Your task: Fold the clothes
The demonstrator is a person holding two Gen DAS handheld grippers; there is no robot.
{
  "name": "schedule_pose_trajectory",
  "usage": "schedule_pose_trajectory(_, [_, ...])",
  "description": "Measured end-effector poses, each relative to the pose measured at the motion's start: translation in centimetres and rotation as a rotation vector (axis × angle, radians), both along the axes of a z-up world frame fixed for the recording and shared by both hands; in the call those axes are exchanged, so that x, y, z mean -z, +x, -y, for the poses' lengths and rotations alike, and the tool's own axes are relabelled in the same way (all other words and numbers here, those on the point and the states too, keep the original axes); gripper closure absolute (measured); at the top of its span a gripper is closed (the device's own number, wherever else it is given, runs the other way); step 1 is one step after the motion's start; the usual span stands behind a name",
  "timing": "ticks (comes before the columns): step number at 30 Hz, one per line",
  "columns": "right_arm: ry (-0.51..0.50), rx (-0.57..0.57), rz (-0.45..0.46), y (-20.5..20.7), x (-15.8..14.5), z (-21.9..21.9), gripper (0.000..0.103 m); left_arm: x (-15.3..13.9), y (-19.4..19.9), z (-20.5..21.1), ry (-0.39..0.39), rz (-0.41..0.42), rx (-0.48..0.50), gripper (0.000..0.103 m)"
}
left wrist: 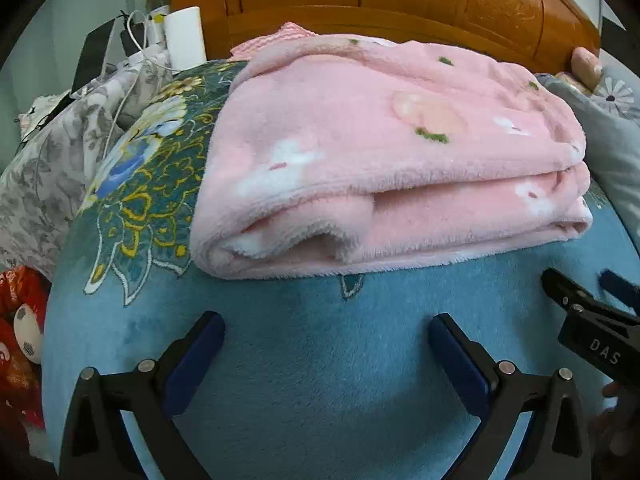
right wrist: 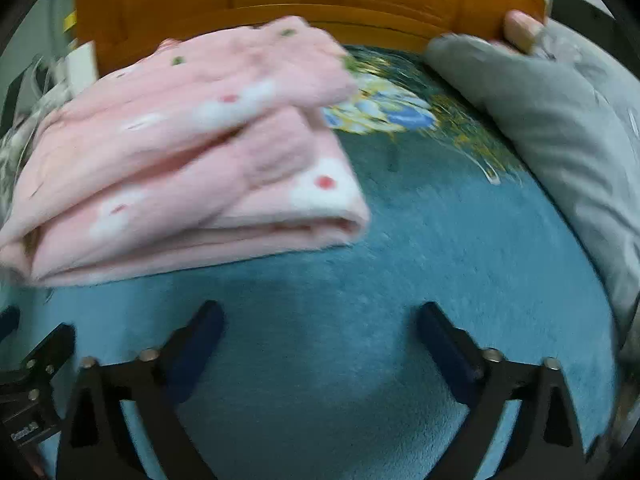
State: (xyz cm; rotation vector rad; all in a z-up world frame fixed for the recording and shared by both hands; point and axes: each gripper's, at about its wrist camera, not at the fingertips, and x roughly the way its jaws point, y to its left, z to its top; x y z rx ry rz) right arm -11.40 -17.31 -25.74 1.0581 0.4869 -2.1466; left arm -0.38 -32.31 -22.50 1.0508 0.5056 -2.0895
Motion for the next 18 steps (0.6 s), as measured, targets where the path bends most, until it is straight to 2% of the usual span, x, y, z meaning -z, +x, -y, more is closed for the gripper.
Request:
schedule_pose_trajectory(7, [-0.016,0.007,0.012,-0.04,0.04,-0.34,0.000,0.06,0.23,-0.57,-0.037,0.002,-0.009,0.000])
schedule_pose_trajectory(18, [-0.015,0.007,0.011,-0.41,0.23,-0.32,0.000,0.08,0.27,-0.40,-0.033,-0.016,-0.007,0.000])
